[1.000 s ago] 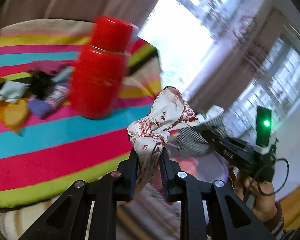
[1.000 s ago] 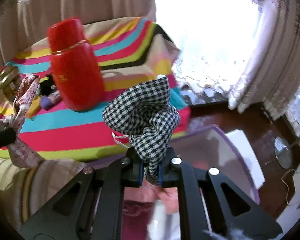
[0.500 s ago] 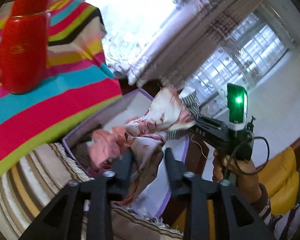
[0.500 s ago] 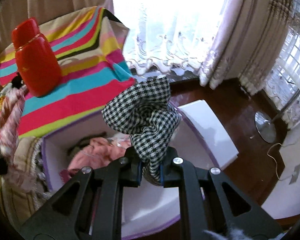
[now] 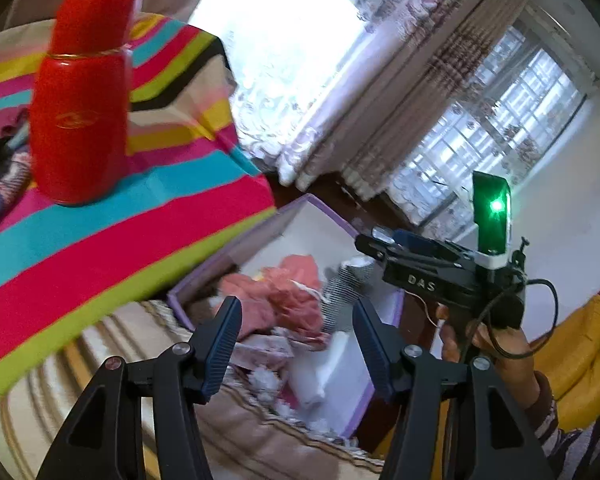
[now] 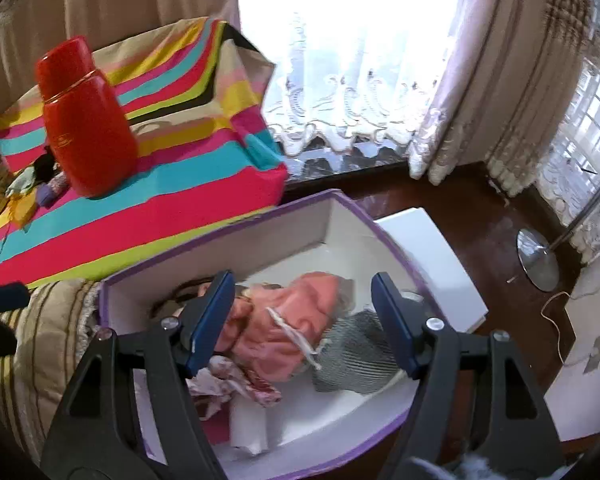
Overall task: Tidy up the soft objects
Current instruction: 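Open both tools to drop the scarf and checkered cloth into the box, then move both tools back over the bed toward the remaining items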
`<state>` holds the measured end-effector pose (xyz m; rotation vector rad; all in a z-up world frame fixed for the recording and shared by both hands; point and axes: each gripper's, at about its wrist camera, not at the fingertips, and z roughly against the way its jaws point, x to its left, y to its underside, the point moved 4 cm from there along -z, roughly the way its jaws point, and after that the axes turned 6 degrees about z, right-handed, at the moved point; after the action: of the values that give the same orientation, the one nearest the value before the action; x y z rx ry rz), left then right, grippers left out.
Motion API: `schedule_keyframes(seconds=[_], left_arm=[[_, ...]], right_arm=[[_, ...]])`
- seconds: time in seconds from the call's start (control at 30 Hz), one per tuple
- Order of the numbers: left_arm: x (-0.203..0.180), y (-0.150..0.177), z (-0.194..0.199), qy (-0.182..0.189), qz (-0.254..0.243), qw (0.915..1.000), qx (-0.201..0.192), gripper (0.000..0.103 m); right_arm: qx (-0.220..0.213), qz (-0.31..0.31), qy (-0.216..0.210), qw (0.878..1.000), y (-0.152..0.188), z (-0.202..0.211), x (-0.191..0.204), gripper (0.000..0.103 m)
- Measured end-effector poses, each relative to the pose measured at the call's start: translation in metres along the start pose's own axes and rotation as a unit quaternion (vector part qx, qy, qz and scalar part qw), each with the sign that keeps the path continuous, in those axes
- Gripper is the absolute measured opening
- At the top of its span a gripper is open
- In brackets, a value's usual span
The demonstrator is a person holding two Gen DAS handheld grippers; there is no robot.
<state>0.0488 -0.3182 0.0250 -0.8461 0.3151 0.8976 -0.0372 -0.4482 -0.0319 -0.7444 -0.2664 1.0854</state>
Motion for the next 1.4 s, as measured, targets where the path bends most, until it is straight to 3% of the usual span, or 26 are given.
schedule_keyframes(seconds=[0.23, 0.6, 1.4], left_arm=[[0.044, -0.011, 0.024, -0.044, 0.033, 0.9981, -0.028, 0.059], [0.128, -0.02, 0.07, -0.102, 0.095, 0.9877, -0.071, 0.059], [0.267, -0.041, 0.158, -0.193, 0.194, 0.9485, -0.159, 0.059]], right_arm=[[-0.006, 0.028, -0.034, 0.999, -0.012, 0.0, 0.041, 0.074], [-0.005, 0.081, -0.089, 0.993, -0.022, -0.002, 0.116, 0.074], [-0.015, 0.17, -0.178, 0.969, -0.055, -0.008, 0.259, 0.074]])
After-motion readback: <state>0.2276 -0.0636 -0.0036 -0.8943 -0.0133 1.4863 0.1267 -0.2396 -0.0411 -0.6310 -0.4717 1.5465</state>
